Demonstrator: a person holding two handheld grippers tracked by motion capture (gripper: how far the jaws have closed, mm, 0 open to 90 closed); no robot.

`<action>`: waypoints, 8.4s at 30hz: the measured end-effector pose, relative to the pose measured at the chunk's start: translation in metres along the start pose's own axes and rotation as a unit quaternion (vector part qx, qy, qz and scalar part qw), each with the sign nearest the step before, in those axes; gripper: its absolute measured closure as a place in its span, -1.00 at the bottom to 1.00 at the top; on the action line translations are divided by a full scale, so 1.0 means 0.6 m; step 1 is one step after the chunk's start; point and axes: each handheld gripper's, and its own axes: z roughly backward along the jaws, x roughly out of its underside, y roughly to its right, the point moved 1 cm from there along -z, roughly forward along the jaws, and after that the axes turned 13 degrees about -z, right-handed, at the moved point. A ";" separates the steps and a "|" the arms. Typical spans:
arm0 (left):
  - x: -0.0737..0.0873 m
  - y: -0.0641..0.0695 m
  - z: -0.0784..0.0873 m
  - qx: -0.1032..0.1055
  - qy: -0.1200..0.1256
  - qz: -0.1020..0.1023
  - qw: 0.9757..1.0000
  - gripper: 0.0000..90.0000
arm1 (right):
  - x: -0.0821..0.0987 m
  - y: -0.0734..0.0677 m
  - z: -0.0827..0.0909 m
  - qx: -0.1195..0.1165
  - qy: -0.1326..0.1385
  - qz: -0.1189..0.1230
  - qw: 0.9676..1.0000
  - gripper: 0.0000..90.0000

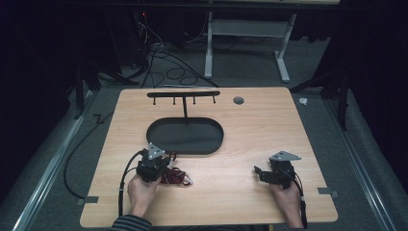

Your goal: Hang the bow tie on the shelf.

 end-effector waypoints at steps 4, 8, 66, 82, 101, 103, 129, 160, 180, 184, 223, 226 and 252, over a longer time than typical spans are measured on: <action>-0.004 0.001 0.012 -0.005 0.008 -0.004 1.000 0.99 | 0.000 0.000 0.000 0.000 0.000 0.000 1.000 -0.39; -0.013 0.005 0.027 -0.009 0.020 -0.012 1.000 0.99 | 0.000 0.000 0.000 0.000 0.000 0.000 1.000 -0.38; -0.166 -0.040 0.077 -0.018 0.101 -0.040 0.994 0.99 | 0.000 0.001 0.000 -0.002 -0.001 -0.001 1.000 -0.39; -0.198 -0.060 0.063 -0.029 0.106 -0.034 0.993 1.00 | 0.000 0.001 0.000 -0.002 -0.001 -0.001 1.000 -0.39; -0.225 -0.091 0.041 -0.055 0.114 -0.009 0.992 1.00 | 0.000 0.001 0.001 -0.002 -0.001 -0.001 1.000 -0.39; -0.229 -0.094 0.037 -0.060 0.111 -0.008 0.992 0.99 | 0.000 0.001 0.000 -0.002 0.000 0.000 1.000 -0.39; -0.234 -0.123 -0.011 -0.118 0.079 0.027 0.989 0.99 | 0.000 0.001 0.001 -0.002 0.000 0.001 1.000 -0.39; -0.230 -0.120 -0.011 -0.109 0.067 0.020 0.992 0.77 | 0.000 0.001 0.001 -0.002 -0.001 0.001 1.000 -0.38; -0.212 -0.105 0.009 -0.083 0.070 0.005 0.994 0.63 | 0.000 0.001 0.000 -0.001 -0.001 0.001 1.000 -0.38; -0.211 -0.102 0.014 -0.078 0.074 0.005 0.994 0.58 | 0.000 0.000 0.000 -0.001 -0.001 0.001 1.000 -0.38; -0.163 -0.081 0.067 -0.059 0.098 0.007 0.993 0.39 | 0.000 0.000 0.000 0.000 0.000 0.003 1.000 -0.38; -0.158 -0.081 0.073 -0.058 0.100 0.010 0.993 0.39 | 0.000 0.000 0.000 0.000 0.000 0.003 1.000 -0.38; -0.129 -0.075 0.092 -0.053 0.102 0.015 0.993 0.38 | 0.000 0.000 0.000 0.000 0.000 0.003 1.000 -0.38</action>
